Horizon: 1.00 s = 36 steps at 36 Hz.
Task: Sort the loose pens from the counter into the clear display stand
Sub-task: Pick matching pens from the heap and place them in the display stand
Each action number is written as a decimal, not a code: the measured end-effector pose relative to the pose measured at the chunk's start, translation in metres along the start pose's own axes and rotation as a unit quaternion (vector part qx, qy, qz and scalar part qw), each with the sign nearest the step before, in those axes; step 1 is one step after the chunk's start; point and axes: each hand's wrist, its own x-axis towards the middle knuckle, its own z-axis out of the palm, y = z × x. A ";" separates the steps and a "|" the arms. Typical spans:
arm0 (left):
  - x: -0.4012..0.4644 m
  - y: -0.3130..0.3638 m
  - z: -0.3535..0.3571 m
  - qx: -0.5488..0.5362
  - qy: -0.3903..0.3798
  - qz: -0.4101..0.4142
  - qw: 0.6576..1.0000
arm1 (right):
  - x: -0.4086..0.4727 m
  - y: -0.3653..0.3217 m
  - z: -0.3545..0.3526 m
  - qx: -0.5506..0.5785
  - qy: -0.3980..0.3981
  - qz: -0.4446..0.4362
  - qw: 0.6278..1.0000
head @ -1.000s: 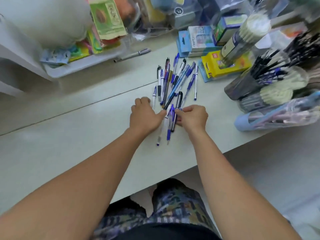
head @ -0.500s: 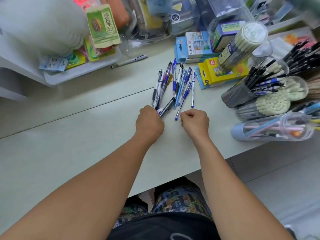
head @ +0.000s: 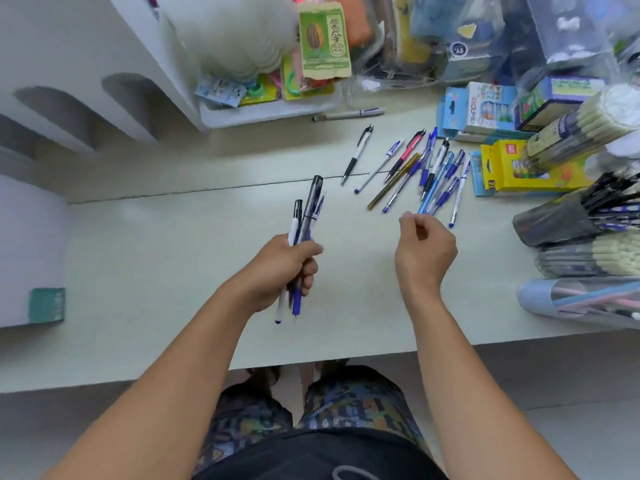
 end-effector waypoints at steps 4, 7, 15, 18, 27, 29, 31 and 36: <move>-0.042 -0.002 -0.038 -0.037 -0.047 0.012 0.998 | -0.042 -0.067 0.028 0.085 -0.284 0.016 0.955; -0.070 -0.008 -0.068 -0.007 -0.046 0.045 0.998 | -0.080 -0.111 0.047 0.142 -0.435 0.039 0.888; -0.148 -0.043 -0.174 -0.028 0.002 0.137 0.990 | -0.194 -0.160 0.111 0.182 -0.479 -0.007 0.859; -0.173 -0.064 -0.217 -0.081 0.005 0.154 0.985 | -0.249 -0.170 0.139 0.222 -0.488 0.011 0.844; -0.221 -0.118 -0.331 -0.205 0.077 0.190 0.957 | -0.361 -0.210 0.199 0.236 -0.374 -0.038 0.896; -0.229 -0.125 -0.350 -0.185 0.078 0.198 0.959 | -0.370 -0.218 0.202 0.237 -0.359 -0.074 0.899; -0.236 -0.128 -0.365 -0.151 0.064 0.199 0.966 | -0.379 -0.224 0.206 0.218 -0.347 -0.116 0.905; -0.245 -0.124 -0.385 -0.134 0.051 0.190 0.971 | -0.392 -0.229 0.227 0.108 -0.352 -0.229 0.901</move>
